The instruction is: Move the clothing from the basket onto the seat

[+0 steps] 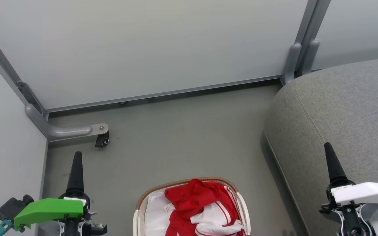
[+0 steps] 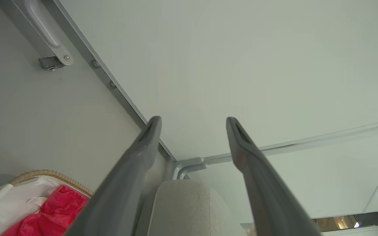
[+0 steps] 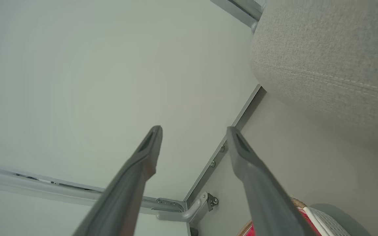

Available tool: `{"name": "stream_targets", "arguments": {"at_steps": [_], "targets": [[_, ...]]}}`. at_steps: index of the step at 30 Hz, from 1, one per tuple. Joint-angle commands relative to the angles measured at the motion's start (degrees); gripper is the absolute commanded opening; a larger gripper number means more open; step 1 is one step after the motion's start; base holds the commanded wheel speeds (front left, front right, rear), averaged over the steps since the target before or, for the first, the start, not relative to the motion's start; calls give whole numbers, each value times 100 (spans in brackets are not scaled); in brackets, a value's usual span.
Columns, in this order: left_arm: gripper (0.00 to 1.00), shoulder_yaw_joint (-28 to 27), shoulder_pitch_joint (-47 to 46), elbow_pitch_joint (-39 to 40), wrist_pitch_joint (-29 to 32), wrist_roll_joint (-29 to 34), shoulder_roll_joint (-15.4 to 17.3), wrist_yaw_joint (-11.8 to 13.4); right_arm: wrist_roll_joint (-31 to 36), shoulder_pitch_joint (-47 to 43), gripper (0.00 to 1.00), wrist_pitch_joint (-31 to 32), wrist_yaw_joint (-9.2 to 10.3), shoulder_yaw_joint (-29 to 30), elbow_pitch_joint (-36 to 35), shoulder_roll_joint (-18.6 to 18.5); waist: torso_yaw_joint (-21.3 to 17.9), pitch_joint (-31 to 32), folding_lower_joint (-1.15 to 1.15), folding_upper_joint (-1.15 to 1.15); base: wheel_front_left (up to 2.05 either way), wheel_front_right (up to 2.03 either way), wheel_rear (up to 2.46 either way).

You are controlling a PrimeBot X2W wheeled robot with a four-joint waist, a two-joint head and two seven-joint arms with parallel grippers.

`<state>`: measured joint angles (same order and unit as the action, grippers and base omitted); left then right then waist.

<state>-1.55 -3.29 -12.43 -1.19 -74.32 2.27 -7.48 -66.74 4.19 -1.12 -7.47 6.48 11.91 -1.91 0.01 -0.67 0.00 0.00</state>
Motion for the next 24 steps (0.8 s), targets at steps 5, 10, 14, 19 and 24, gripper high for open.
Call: {"name": "stream_targets", "arguments": {"at_steps": [5, 10, 14, 19, 24], "targets": [[100, 75, -101, 204, -142, 725, 36, 17, 755, -14, 100, -150, -2, 2, -241, -59, -5, -11, 0, 0, 0, 0, 0], [100, 211, -76, 265, -246, 1449, 40, 28, 1337, -78, 100, -251, -2, -53, -333, -63, -8, -16, 0, 0, 0, 0, 0], [100, 315, -32, 286, -320, 1862, 42, 74, 1731, -118, 100, -328, -2, -107, -388, -67, -10, -25, 0, 0, 0, 0, 0], [100, 424, 13, 264, -416, 2332, 45, 113, 2197, -159, 100, -425, -2, -166, -437, -71, -12, -35, 0, 0, 0, 0, 0], [100, 509, 45, 210, -504, 2819, 48, 125, 2604, -195, 100, -513, -2, -194, -464, -74, -12, -35, 0, 0, 0, 0, 0]]}}
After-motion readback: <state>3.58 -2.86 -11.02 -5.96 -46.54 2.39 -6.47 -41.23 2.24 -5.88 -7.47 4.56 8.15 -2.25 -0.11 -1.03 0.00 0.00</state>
